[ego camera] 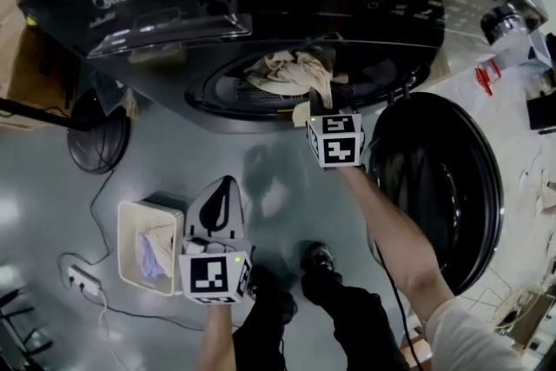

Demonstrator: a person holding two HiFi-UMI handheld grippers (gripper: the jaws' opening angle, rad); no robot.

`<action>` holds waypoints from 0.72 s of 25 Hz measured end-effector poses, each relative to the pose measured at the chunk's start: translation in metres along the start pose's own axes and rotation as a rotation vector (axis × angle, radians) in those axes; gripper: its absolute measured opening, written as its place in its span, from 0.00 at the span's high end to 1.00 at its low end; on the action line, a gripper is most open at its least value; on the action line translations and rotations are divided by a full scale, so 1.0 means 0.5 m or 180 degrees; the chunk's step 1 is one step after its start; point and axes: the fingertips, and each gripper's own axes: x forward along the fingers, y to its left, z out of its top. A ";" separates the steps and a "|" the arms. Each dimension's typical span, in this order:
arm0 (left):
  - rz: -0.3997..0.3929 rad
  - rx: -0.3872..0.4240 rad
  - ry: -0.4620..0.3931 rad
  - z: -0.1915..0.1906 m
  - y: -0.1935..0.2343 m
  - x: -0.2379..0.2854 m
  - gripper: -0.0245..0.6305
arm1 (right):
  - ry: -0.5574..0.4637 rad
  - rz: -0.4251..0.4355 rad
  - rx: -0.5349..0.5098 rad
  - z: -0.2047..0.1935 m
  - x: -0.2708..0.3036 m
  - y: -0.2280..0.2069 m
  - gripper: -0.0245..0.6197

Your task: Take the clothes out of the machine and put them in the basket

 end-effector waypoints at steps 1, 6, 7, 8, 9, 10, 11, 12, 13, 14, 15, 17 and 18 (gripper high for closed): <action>-0.0006 -0.0014 0.0019 0.009 -0.008 -0.008 0.93 | -0.0021 0.0010 0.0016 0.010 -0.020 0.002 0.88; -0.0061 -0.0048 0.0063 0.068 -0.048 -0.051 0.93 | -0.0182 0.0063 0.0000 0.075 -0.131 0.011 0.88; -0.0064 -0.0040 0.0059 0.082 -0.056 -0.058 0.93 | -0.0217 0.0073 0.0005 0.091 -0.153 0.011 0.88; -0.0065 -0.0034 0.0039 0.096 -0.063 -0.066 0.93 | -0.0250 0.0084 0.0007 0.106 -0.175 0.011 0.88; -0.0063 -0.0039 0.0011 0.112 -0.070 -0.073 0.93 | -0.0278 0.0096 0.0002 0.121 -0.197 0.011 0.88; -0.0057 -0.0064 -0.0006 0.128 -0.078 -0.081 0.93 | -0.0305 0.0113 -0.0005 0.136 -0.219 0.011 0.88; -0.0050 -0.0097 -0.0011 0.144 -0.086 -0.089 0.93 | -0.0334 0.0133 -0.0010 0.152 -0.241 0.011 0.88; -0.0045 -0.0114 -0.0013 0.159 -0.092 -0.098 0.93 | -0.0365 0.0148 -0.0012 0.169 -0.263 0.012 0.88; -0.0042 -0.0116 -0.0019 0.172 -0.096 -0.107 0.93 | -0.0390 0.0157 -0.0014 0.184 -0.285 0.012 0.88; -0.0040 -0.0112 -0.0021 0.184 -0.100 -0.118 0.93 | -0.0407 0.0164 -0.0018 0.197 -0.306 0.013 0.88; -0.0039 -0.0104 -0.0023 0.196 -0.104 -0.128 0.93 | -0.0415 0.0173 -0.0023 0.208 -0.327 0.014 0.88; -0.0036 -0.0093 -0.0048 0.222 -0.110 -0.149 0.93 | -0.0421 0.0202 -0.0026 0.226 -0.369 0.019 0.88; -0.0032 -0.0092 -0.0065 0.235 -0.112 -0.159 0.93 | -0.0422 0.0220 -0.0028 0.234 -0.389 0.023 0.88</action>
